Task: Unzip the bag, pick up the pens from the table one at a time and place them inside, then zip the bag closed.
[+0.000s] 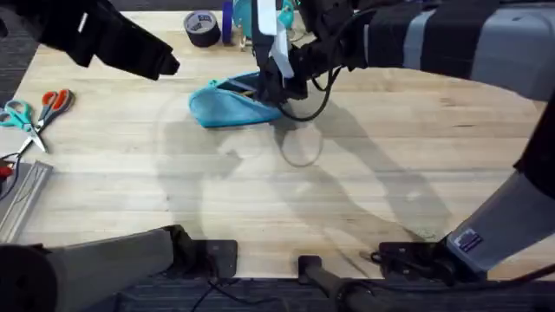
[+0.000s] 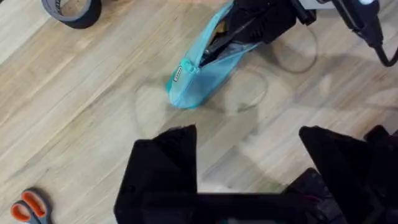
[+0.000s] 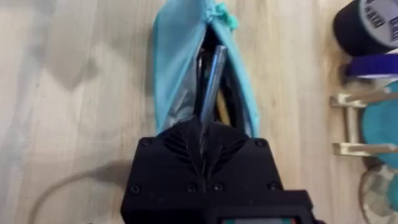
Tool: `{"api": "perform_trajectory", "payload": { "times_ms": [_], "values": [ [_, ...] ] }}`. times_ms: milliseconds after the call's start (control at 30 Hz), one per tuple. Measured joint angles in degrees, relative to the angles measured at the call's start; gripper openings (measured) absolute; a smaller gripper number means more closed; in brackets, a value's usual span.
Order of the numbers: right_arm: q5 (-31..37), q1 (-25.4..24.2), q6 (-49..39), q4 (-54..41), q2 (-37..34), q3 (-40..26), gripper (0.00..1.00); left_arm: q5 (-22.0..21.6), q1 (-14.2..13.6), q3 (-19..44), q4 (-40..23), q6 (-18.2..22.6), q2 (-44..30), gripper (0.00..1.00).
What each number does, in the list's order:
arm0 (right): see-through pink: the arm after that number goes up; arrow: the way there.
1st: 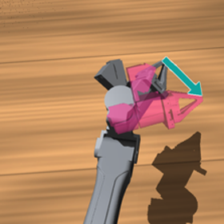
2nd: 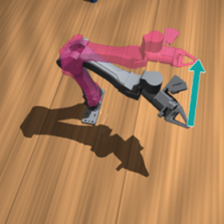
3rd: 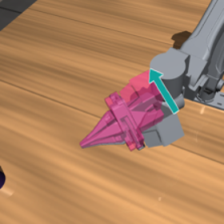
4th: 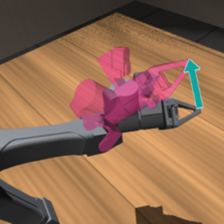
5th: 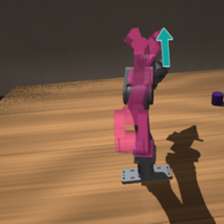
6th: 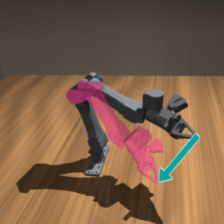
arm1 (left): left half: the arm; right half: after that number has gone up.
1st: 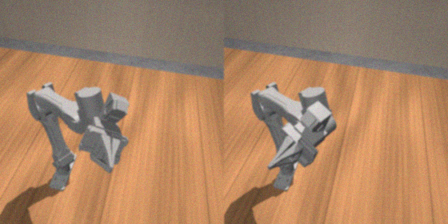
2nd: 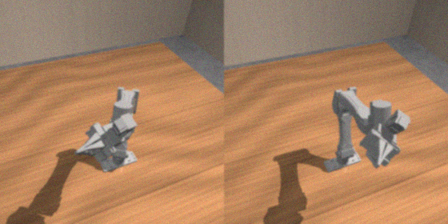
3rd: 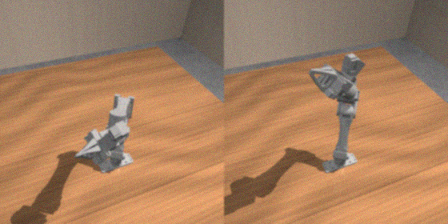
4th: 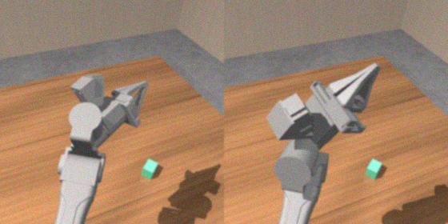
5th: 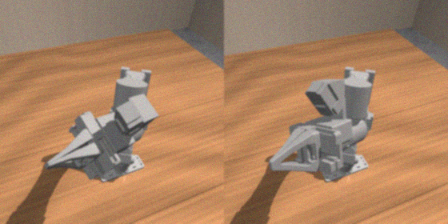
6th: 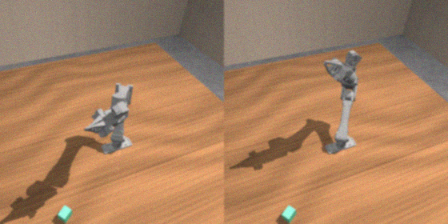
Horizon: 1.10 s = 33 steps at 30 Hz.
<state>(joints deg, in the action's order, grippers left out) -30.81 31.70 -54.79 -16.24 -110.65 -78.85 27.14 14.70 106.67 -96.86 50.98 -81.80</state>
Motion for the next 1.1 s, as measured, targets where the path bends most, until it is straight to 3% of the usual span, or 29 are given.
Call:
{"api": "perform_trajectory", "payload": {
  "times_ms": [567, 600, 633, 800, 867, 1100],
  "values": [
    [-0.02, 0.00, 0.42, -1.44, 0.00, -0.02, 0.058, 0.00, 0.00, 0.00, 0.00, 0.00, -0.02, 0.995],
    [-0.03, 0.00, 0.47, -1.58, -0.06, -0.02, 0.097, 0.00, 0.00, 0.00, 0.00, 0.00, -0.01, 0.995],
    [-0.02, 0.00, 0.69, -1.67, -0.13, -0.04, 0.206, 0.00, 0.00, 0.00, 0.00, 0.00, 0.00, 0.995],
    [0.02, 0.00, 0.74, -1.63, -0.74, -0.07, 0.923, 0.00, 0.00, 0.00, 0.00, 0.00, -0.01, 0.995],
    [0.09, 0.00, 0.60, -1.67, -0.74, -0.07, 0.989, 0.00, 0.00, 0.00, 0.00, 0.00, -0.02, 0.996],
    [0.07, 0.00, 0.60, -1.63, -0.76, -0.07, 0.996, 0.00, 0.00, 0.00, 0.00, 0.00, -0.02, 0.995]
  ]
}}
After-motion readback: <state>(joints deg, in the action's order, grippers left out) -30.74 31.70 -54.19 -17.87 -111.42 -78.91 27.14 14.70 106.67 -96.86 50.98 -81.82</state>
